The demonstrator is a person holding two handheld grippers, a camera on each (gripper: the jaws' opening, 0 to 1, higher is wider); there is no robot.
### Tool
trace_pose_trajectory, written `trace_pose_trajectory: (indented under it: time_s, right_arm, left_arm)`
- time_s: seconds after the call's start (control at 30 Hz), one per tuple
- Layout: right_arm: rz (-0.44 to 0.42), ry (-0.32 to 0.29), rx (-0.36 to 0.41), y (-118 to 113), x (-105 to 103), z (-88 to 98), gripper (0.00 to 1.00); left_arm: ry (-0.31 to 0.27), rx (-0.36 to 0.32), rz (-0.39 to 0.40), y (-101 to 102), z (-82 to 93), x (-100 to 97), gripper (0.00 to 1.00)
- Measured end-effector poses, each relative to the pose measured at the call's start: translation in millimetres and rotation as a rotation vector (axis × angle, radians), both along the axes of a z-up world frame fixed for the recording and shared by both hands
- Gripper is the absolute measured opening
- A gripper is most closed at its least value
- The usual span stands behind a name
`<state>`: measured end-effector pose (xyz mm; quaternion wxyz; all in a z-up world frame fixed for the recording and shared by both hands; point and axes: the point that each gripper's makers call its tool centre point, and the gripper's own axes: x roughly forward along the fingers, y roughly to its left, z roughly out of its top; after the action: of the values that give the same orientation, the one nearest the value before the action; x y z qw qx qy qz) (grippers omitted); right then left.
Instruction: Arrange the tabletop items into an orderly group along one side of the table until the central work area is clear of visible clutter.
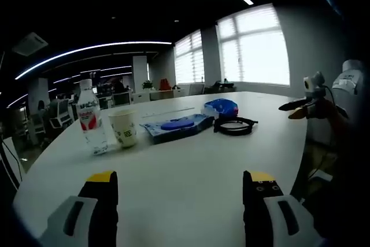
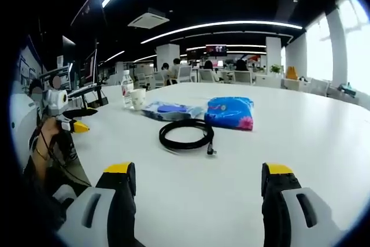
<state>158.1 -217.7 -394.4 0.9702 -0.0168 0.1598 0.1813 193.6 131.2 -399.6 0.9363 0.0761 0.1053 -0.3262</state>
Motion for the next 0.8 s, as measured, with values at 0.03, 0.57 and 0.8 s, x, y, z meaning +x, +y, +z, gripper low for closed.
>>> trace_pose_trajectory:
  time_s: [0.03,0.57,0.8]
  right_arm:
    - [0.002,0.001,0.004,0.2,0.0,0.5,0.87]
    - [0.030,0.014,-0.024,4.0,3.1,0.9,0.86]
    - [0.027,-0.002,-0.017,4.8,4.6,5.9,0.89]
  left_arm:
    - [0.001,-0.001,-0.002,-0.2,0.3,-0.4,0.88]
    - [0.002,-0.011,0.005,1.1,2.9,-0.5,0.88]
    - [0.007,-0.025,0.021,6.0,4.6,-1.7,0.89]
